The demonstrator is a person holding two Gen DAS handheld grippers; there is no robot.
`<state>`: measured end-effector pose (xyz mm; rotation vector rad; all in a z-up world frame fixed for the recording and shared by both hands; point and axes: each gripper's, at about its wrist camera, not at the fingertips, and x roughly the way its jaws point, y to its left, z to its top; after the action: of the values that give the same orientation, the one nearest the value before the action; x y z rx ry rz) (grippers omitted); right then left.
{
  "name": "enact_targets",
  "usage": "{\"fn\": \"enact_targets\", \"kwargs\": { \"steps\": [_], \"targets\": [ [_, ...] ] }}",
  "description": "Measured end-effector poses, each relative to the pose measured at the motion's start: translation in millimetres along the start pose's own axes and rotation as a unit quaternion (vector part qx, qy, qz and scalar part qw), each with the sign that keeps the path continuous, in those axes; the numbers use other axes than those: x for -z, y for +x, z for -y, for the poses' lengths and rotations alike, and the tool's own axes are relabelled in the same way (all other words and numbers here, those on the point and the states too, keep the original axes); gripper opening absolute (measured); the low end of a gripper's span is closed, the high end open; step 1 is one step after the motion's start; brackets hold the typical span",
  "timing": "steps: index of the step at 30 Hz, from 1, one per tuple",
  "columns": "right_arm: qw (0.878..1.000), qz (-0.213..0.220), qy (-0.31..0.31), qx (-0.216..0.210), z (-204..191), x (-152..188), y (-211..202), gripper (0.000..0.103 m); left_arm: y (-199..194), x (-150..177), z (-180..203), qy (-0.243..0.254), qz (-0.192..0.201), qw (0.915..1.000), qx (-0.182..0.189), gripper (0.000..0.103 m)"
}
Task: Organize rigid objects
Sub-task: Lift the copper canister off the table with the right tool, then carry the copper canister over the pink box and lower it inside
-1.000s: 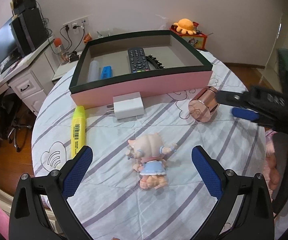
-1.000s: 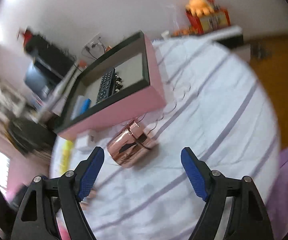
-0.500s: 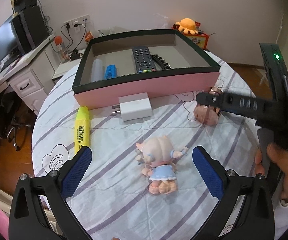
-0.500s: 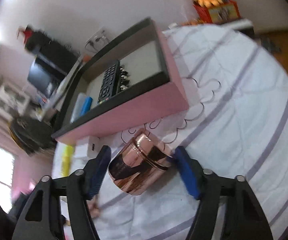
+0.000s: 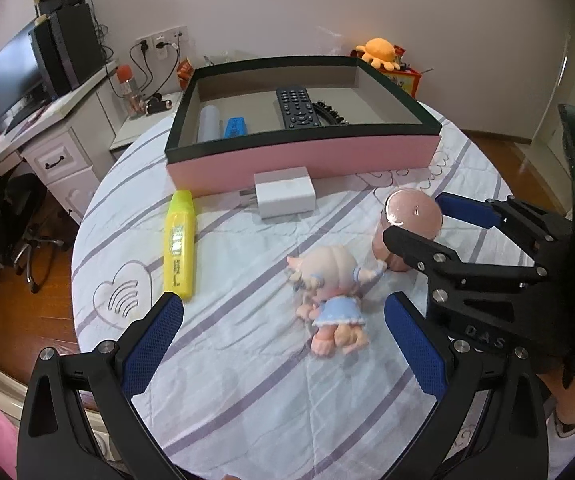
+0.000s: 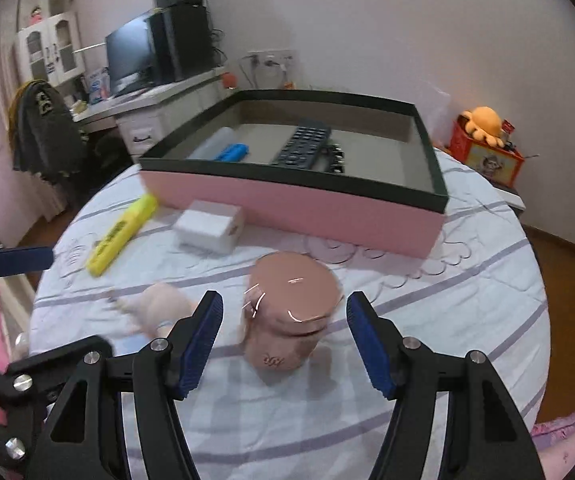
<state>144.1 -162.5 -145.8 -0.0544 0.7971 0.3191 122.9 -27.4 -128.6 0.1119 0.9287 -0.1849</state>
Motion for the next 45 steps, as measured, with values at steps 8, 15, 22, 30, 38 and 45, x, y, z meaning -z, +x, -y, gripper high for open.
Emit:
{"fn": "enact_targets", "kwargs": {
  "steps": [8,15,22,30,38,45],
  "targets": [
    [1.0,-0.004,0.019,-0.016,3,7,-1,0.071,-8,11,-3,-0.004,0.0,1.0,0.002,0.102],
    [0.999,-0.005,0.032,-0.042,11,1,8,0.055,-9,5,-5,-0.009,0.006,0.9999,0.0,0.102],
    [0.999,-0.019,-0.006,-0.042,7,-8,8,0.049,-6,-7,-8,-0.013,0.012,0.9998,0.0,0.102],
    [0.998,0.017,-0.001,-0.059,32,-43,-27,0.049,-6,-33,-15,-0.024,0.035,0.9989,0.02,0.102],
    [0.998,0.045,0.012,-0.046,66,-101,-20,0.049,7,-67,-25,-0.042,0.046,0.9976,0.029,0.102],
    [0.999,0.01,0.017,-0.039,86,-145,42,0.049,30,-108,-34,-0.065,0.05,0.9963,0.026,0.102]
  ]
}}
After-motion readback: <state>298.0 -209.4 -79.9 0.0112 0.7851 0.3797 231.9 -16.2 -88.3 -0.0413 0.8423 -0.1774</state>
